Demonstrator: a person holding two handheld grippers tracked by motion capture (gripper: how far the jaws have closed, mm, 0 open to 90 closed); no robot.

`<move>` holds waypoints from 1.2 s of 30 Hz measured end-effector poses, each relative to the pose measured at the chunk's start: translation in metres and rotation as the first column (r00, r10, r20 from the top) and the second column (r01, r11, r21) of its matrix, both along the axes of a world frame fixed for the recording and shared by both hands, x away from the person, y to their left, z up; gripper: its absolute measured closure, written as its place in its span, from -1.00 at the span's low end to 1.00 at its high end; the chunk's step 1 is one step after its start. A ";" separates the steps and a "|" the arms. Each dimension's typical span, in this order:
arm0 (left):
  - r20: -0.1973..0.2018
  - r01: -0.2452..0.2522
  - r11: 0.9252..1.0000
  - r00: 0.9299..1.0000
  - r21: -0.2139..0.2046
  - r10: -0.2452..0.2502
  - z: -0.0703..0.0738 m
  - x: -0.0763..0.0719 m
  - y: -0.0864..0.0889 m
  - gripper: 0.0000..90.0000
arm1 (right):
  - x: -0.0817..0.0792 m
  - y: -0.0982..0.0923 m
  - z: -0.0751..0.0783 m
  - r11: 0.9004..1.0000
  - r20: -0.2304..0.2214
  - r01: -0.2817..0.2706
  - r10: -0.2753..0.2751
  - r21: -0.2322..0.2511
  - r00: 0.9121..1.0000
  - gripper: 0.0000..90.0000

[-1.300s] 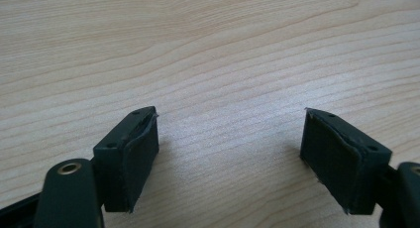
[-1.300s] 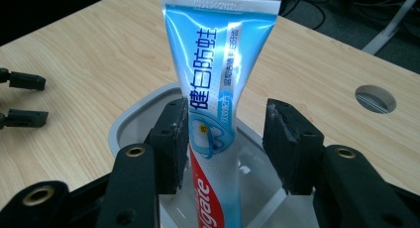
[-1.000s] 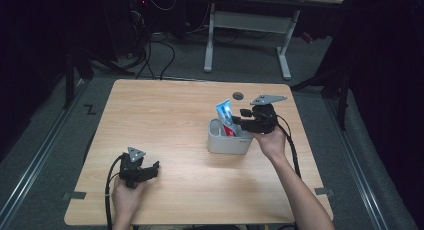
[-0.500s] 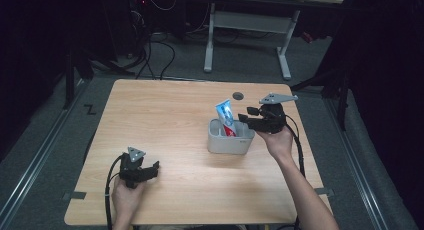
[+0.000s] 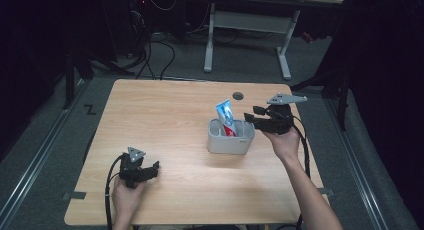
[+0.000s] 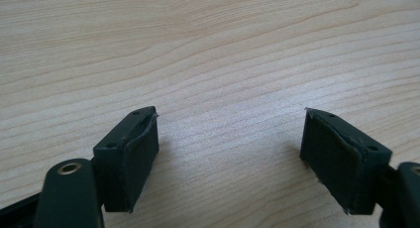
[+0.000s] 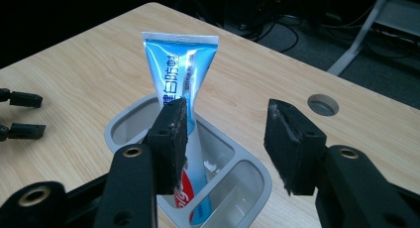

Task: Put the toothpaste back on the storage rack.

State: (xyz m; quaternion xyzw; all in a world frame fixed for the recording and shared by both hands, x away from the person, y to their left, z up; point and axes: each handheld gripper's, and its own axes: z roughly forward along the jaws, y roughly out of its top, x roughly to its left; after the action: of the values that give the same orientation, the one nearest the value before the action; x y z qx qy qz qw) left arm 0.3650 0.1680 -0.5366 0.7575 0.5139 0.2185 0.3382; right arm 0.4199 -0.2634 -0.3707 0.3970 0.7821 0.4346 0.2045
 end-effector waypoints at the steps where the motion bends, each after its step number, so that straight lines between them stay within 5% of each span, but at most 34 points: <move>1: 0.000 0.000 1.000 1.000 0.000 0.000 0.000 0.000 0.000 -0.49 | -0.001 -0.001 0.000 1.000 0.000 0.001 -0.001 0.000 1.000 0.14; 36: -0.001 0.001 1.000 1.000 0.001 -0.001 0.000 0.000 0.000 -0.49 | -0.013 -0.017 0.008 1.000 0.021 0.023 -0.023 0.000 1.000 0.12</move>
State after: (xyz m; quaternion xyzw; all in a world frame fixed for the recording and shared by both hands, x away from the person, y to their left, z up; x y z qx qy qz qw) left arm 0.3651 0.1680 -0.5366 0.7581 0.5135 0.2185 0.3376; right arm 0.4067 -0.2803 -0.3625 0.4015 0.7754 0.4360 0.2178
